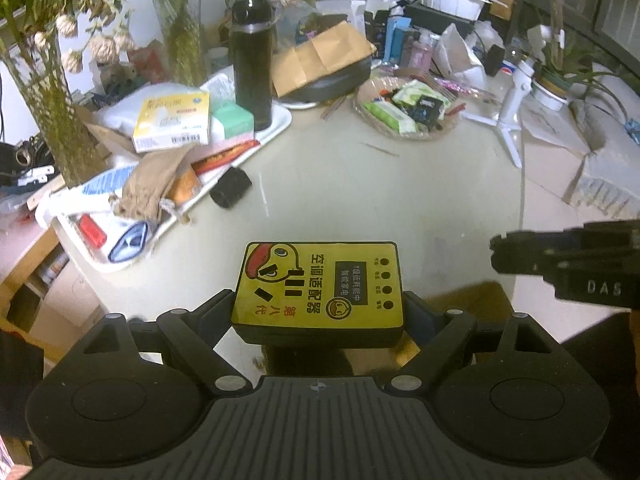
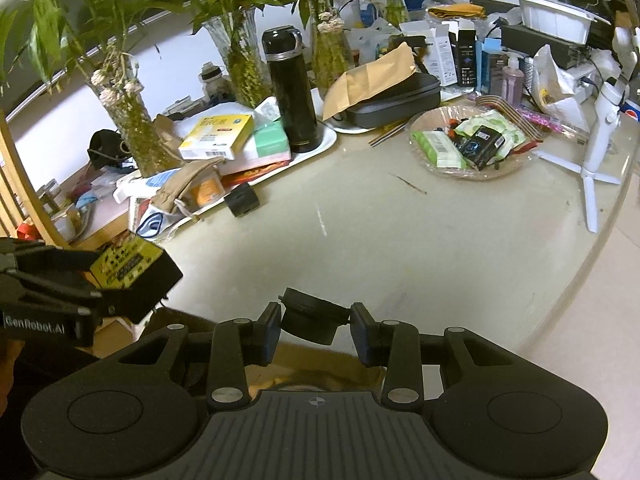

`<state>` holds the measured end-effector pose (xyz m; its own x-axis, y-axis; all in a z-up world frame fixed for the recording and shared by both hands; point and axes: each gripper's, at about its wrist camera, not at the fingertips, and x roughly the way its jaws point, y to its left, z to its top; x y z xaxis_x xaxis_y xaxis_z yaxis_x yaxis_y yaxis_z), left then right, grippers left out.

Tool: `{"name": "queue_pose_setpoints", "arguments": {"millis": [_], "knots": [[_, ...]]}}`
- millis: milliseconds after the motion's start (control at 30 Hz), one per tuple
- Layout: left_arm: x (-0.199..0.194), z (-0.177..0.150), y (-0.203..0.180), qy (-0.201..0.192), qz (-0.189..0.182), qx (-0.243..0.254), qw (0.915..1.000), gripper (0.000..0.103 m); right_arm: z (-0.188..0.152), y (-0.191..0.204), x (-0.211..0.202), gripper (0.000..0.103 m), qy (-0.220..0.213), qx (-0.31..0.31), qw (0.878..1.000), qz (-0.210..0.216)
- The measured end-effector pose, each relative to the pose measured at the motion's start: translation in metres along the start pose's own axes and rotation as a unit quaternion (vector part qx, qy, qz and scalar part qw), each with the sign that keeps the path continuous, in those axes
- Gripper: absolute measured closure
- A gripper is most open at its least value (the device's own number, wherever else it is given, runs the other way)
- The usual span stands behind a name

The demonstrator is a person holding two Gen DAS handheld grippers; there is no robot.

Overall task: Organize rigid objects
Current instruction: 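Carry the battery box to the cardboard box with the left gripper while the right carries the knob, then open the left gripper to drop the battery box into the cardboard box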

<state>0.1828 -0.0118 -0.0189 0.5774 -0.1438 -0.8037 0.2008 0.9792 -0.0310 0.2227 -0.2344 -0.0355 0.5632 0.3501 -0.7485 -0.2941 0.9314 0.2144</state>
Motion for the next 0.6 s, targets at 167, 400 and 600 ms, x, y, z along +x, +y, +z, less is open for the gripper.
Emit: {"name": "queue_pose_setpoints", "arguments": {"millis": [167, 400, 600], "knots": [[-0.003, -0.016, -0.002, 0.012, -0.011, -0.003, 0.9999, 0.015, -0.009, 0.005, -0.009, 0.063, 0.003, -0.005, 1.000, 0.002], [-0.003, -0.030, -0.006, 0.010, -0.046, -0.012, 0.9988, 0.015, -0.021, 0.009, -0.013, 0.063, 0.009, 0.002, 1.000, 0.006], [-0.010, -0.032, -0.003, -0.004, -0.066, -0.026, 0.9975, 0.014, -0.023, 0.011, -0.016, 0.063, 0.012, -0.002, 1.000, 0.005]]}}
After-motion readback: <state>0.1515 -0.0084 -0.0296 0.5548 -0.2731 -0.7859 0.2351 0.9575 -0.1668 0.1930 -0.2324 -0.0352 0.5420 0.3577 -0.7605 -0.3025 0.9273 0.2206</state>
